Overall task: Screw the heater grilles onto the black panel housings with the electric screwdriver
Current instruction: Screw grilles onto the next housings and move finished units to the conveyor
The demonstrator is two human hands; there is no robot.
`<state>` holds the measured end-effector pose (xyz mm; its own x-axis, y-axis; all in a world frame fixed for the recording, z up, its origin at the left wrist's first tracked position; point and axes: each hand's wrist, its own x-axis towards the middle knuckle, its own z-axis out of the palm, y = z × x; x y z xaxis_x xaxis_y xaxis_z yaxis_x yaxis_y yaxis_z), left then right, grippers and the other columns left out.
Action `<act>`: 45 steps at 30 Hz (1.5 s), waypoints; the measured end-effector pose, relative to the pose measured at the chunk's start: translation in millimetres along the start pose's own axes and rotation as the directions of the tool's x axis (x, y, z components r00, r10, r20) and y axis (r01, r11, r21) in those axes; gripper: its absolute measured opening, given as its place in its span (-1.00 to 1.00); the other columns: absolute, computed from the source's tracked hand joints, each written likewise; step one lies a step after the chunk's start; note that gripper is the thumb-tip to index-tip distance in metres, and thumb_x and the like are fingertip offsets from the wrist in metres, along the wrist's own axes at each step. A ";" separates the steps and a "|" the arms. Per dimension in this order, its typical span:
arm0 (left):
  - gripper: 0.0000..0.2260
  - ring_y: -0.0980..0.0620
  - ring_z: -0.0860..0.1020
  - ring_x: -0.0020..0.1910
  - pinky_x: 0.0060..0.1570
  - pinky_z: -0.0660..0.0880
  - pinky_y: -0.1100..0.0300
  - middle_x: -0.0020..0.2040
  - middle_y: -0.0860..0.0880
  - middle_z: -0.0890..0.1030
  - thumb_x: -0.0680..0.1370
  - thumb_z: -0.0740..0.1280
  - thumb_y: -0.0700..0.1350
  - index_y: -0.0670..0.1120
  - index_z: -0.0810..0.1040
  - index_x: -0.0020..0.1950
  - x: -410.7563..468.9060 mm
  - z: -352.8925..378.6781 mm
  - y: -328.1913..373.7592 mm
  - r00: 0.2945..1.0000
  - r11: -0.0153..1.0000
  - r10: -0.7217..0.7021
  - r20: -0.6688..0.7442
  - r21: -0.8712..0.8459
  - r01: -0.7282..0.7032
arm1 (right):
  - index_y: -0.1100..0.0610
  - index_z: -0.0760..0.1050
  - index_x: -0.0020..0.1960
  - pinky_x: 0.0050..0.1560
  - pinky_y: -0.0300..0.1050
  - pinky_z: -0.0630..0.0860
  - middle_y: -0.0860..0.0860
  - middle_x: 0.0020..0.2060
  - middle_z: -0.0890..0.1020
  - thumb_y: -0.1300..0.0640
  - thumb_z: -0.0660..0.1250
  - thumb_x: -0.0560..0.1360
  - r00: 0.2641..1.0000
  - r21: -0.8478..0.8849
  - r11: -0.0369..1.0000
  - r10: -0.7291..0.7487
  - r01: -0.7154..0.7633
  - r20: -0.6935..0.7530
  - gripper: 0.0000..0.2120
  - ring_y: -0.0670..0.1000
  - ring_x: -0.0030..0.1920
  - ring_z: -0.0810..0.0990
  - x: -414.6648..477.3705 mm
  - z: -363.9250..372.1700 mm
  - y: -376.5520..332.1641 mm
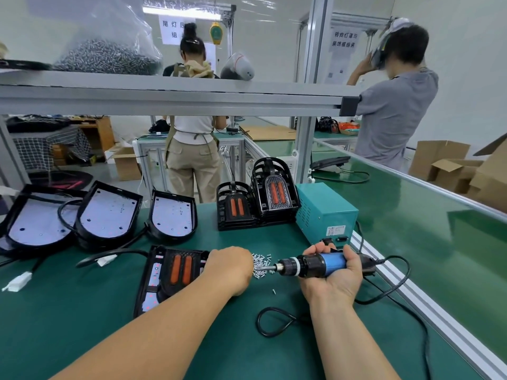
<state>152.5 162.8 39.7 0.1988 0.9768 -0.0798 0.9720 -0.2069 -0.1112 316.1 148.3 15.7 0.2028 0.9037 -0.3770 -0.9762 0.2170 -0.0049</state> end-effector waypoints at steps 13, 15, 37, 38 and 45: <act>-0.85 0.16 0.57 -0.37 -0.35 0.56 0.35 -0.33 -0.02 0.60 0.59 0.27 -0.36 -0.21 0.63 0.00 -57.0 13.8 -28.8 0.993 -0.404 -0.079 0.091 -0.913 0.051 | 0.15 0.44 -0.13 -0.33 -0.18 0.57 0.01 -0.45 0.54 0.04 0.39 0.45 0.999 -0.007 0.999 -0.031 0.031 0.024 -0.80 0.04 -0.49 0.57 -2.5 1.9 4.9; -0.82 0.14 0.58 -0.34 -0.32 0.57 0.34 -0.31 -0.01 0.60 0.59 0.27 -0.36 -0.17 0.62 0.07 -57.6 13.1 -26.9 0.996 -0.399 -0.070 0.064 -0.916 0.031 | 0.15 0.44 -0.13 -0.35 -0.18 0.57 0.01 -0.46 0.53 0.04 0.39 0.46 0.999 -0.021 0.999 -0.036 0.037 0.035 -0.80 0.03 -0.50 0.57 -4.4 2.3 7.0; -0.76 0.08 0.68 -0.20 -0.26 0.59 0.32 -0.28 0.01 0.58 0.57 0.30 -0.37 -0.11 0.62 0.13 -62.7 16.6 -27.3 1.000 -0.444 -0.020 0.019 -0.896 0.008 | 0.12 0.44 -0.17 -0.37 -0.18 0.56 -0.01 -0.48 0.51 0.04 0.39 0.45 0.997 -0.069 0.996 -0.061 0.065 0.054 -0.81 0.01 -0.51 0.54 -10.1 3.1 13.8; -0.76 0.09 0.68 -0.20 -0.26 0.59 0.33 -0.29 0.02 0.58 0.57 0.30 -0.37 -0.10 0.62 0.13 -63.3 16.6 -26.8 0.999 -0.428 -0.027 0.017 -0.904 0.004 | 0.12 0.43 -0.16 -0.37 -0.18 0.56 -0.01 -0.48 0.51 0.04 0.39 0.45 0.996 -0.075 0.995 -0.063 0.067 0.057 -0.81 0.01 -0.51 0.54 -10.1 3.1 14.2; -0.81 0.16 0.67 -0.27 -0.29 0.56 0.36 -0.34 0.04 0.58 0.57 0.33 -0.34 -0.08 0.59 0.09 -65.5 18.8 -20.6 0.987 -0.238 -0.161 -0.011 -0.970 -0.050 | 0.09 0.44 -0.18 -0.34 -0.18 0.56 -0.01 -0.47 0.50 0.03 0.37 0.47 0.986 -0.144 0.979 -0.133 0.146 0.097 -0.83 0.00 -0.50 0.53 -12.8 5.1 14.4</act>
<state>117.1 102.0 28.6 0.0410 0.9979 -0.0498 -0.1197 0.0544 0.9913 299.9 141.7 25.2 0.3372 0.8984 -0.2813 -0.9370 0.2913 -0.1927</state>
